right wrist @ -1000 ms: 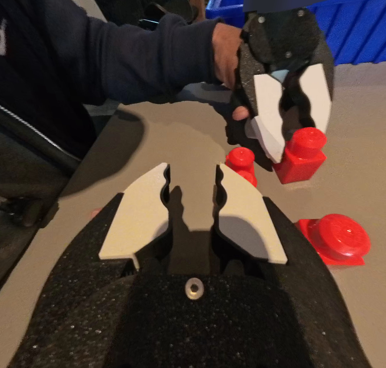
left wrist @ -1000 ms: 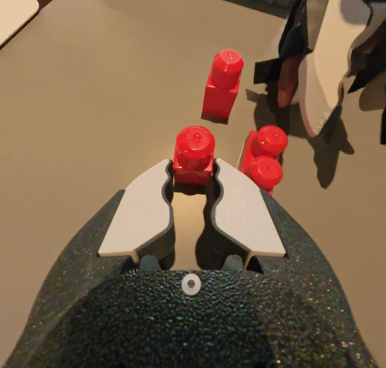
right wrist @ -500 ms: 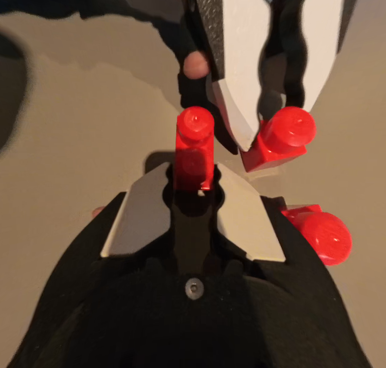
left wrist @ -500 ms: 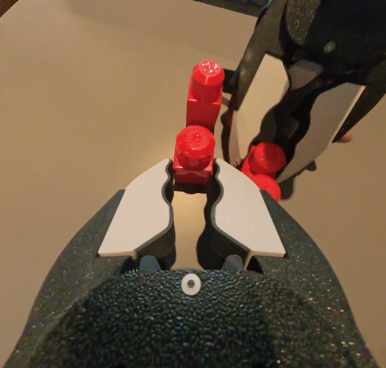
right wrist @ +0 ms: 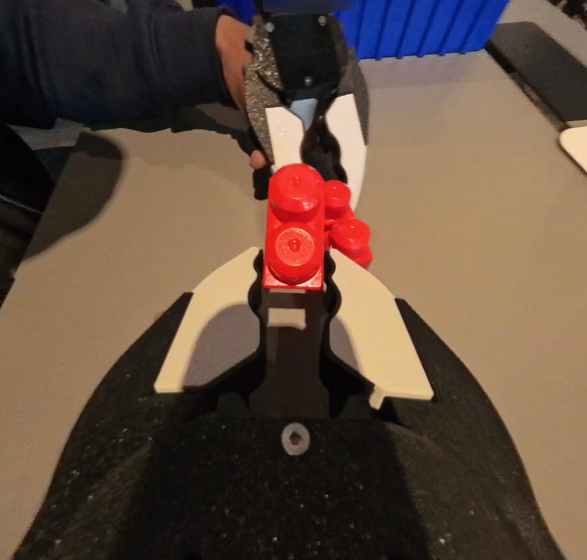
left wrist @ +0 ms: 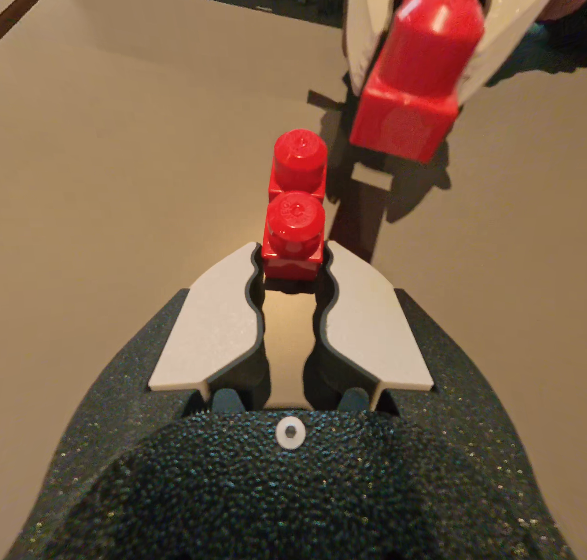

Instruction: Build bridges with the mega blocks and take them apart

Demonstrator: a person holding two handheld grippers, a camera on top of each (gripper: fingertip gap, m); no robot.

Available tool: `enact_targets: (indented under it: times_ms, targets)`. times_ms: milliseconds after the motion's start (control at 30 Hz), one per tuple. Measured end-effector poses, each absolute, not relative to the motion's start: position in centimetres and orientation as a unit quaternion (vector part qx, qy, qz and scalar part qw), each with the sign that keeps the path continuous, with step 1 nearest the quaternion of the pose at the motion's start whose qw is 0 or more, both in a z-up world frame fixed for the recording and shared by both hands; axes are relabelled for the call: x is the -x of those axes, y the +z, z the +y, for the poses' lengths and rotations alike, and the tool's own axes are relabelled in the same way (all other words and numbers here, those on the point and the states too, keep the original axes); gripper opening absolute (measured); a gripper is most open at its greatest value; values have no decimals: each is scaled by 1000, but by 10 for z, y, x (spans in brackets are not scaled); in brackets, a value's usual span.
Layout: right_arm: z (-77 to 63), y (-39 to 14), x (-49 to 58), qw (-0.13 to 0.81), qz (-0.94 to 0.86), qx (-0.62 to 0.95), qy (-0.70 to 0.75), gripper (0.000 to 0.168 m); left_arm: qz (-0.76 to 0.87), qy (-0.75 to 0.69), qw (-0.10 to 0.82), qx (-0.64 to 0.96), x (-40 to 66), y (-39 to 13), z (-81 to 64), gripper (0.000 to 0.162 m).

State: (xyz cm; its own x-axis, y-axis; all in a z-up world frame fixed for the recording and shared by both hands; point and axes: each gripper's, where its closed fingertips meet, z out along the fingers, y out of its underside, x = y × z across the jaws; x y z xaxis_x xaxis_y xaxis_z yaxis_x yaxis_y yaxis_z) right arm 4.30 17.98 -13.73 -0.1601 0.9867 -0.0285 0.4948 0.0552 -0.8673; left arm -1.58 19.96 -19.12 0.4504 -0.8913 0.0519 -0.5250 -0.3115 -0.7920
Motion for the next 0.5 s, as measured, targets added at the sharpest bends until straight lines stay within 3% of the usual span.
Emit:
enact_targets:
  times_ms: [233, 500]
  targets:
    - [192, -140, -53, 322, -667, 570, 355, 36, 481, -246, 334, 772, 11, -199, 201, 37]
    - [200, -132, -49, 328, -651, 580, 364, 36, 488, -247, 359, 756, 21, -191, 195, 60]
